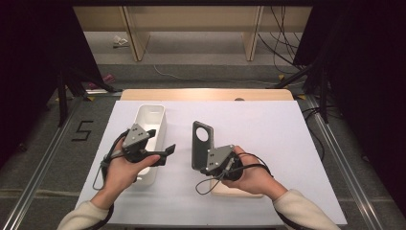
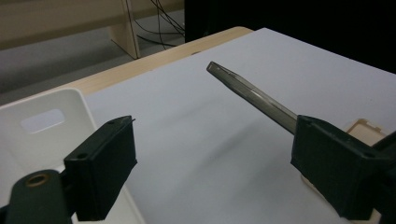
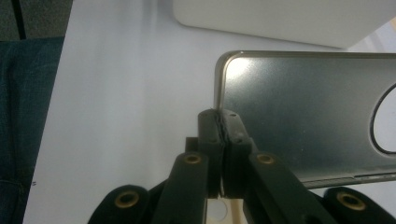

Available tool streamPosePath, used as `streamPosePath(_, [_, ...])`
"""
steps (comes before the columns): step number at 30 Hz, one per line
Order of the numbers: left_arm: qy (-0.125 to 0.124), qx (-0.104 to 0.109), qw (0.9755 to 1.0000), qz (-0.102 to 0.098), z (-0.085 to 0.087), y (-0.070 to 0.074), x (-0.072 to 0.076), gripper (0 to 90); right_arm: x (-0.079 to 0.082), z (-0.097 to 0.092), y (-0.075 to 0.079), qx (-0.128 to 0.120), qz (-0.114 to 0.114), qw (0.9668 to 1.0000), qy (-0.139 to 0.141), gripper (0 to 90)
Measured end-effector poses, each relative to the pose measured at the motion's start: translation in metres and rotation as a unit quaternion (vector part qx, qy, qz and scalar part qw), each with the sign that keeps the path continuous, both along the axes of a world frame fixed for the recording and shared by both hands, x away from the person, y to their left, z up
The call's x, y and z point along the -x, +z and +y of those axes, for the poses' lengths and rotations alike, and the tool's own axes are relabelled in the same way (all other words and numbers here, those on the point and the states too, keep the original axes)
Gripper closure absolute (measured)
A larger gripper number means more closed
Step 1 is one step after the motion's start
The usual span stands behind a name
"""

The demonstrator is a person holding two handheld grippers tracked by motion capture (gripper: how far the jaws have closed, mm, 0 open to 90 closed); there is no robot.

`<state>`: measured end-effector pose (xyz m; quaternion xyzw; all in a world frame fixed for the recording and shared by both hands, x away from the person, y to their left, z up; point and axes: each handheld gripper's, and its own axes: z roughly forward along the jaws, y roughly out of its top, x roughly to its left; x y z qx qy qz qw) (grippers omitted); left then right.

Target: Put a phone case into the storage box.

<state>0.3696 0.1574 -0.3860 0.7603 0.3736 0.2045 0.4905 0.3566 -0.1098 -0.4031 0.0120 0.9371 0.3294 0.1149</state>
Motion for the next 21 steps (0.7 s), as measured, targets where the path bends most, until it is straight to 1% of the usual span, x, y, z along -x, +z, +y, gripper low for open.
streamPosePath(1, [0.0,0.0,1.0,0.0,0.0,0.0,0.0,14.1,0.0,0.0,0.0,0.0,0.0,1.0,0.0,88.9])
streamPosePath(2, [-0.002,-0.002,1.0,0.006,-0.005,0.001,-0.004,14.1,0.0,0.0,0.0,0.0,-0.001,1.0,0.002,88.9])
streamPosePath(3, [-0.008,-0.005,0.9998,0.017,-0.013,0.002,-0.011,14.4,0.001,0.001,0.001,0.0,-0.004,1.0,0.002,89.0])
streamPosePath(4, [-0.009,-0.003,0.9997,0.022,-0.017,0.003,-0.013,14.8,0.001,0.001,0.001,0.0,-0.004,1.0,0.002,89.0])
streamPosePath(5, [-0.009,-0.003,0.9997,0.022,-0.017,0.003,-0.013,15.4,0.001,0.001,0.001,0.0,-0.004,1.0,0.002,89.0])
streamPosePath(6, [-0.014,0.004,0.9996,0.026,-0.026,0.004,-0.023,15.9,0.001,0.001,0.001,0.0,-0.006,1.0,0.001,89.0])
streamPosePath(7, [-0.014,0.004,0.9996,0.026,-0.026,0.004,-0.023,16.4,0.001,0.001,0.001,0.0,-0.006,1.0,0.001,89.0])
streamPosePath(8, [-0.014,0.006,0.9994,0.03,-0.03,0.005,-0.027,16.4,0.001,0.001,0.001,0.0,-0.006,1.0,0.001,89.0])
streamPosePath(10, [-0.012,0.003,0.9992,0.037,-0.038,0.007,-0.035,17.0,0.002,0.002,0.003,0.0,-0.01,0.9999,0.003,89.0])
streamPosePath(11, [-0.014,0.0,0.9989,0.044,-0.044,0.009,-0.042,17.2,0.002,0.002,0.003,-0.002,-0.013,0.9999,0.002,89.0])
streamPosePath(12, [-0.014,0.0,0.9989,0.044,-0.044,0.009,-0.042,17.5,0.002,0.002,0.003,-0.002,-0.013,0.9999,0.002,89.0])
streamPosePath(13, [-0.017,-0.002,0.9985,0.053,-0.047,0.01,-0.047,17.5,0.002,0.002,0.003,-0.002,-0.014,0.9999,0.001,89.0])
streamPosePath(14, [-0.019,-0.008,0.9978,0.063,-0.051,0.013,-0.055,18.5,0.003,0.002,0.004,-0.004,-0.017,0.9999,-0.002,89.0])
streamPosePath(15, [-0.019,-0.008,0.9978,0.063,-0.051,0.013,-0.055,20.4,0.003,0.002,0.005,-0.004,-0.019,0.9998,-0.002,89.0])
streamPosePath(16, [-0.01,-0.012,0.9978,0.065,-0.055,0.016,-0.063,23.3,0.002,0.001,0.005,-0.003,-0.02,0.9998,-0.003,89.0])
streamPosePath(17, [-0.01,-0.012,0.9978,0.065,-0.055,0.016,-0.063,26.1,0.002,0.001,0.005,-0.003,-0.02,0.9998,-0.003,89.0])
streamPosePath(18, [-0.012,-0.013,0.9974,0.07,-0.058,0.019,-0.07,28.5,0.002,0.001,0.005,-0.005,-0.022,0.9997,-0.004,89.0])
streamPosePath(19, [-0.012,-0.013,0.9974,0.07,-0.058,0.019,-0.07,29.6,0.002,0.001,0.005,-0.005,-0.022,0.9997,-0.004,89.0])
streamPosePath(20, [-0.012,-0.017,0.9964,0.083,-0.06,0.02,-0.076,30.2,0.002,0.001,0.006,-0.006,-0.025,0.9997,-0.004,89.0])
streamPosePath(21, [-0.012,-0.017,0.9964,0.083,-0.06,0.02,-0.076,31.0,0.001,0.001,0.006,-0.008,-0.032,0.9994,-0.005,89.0])
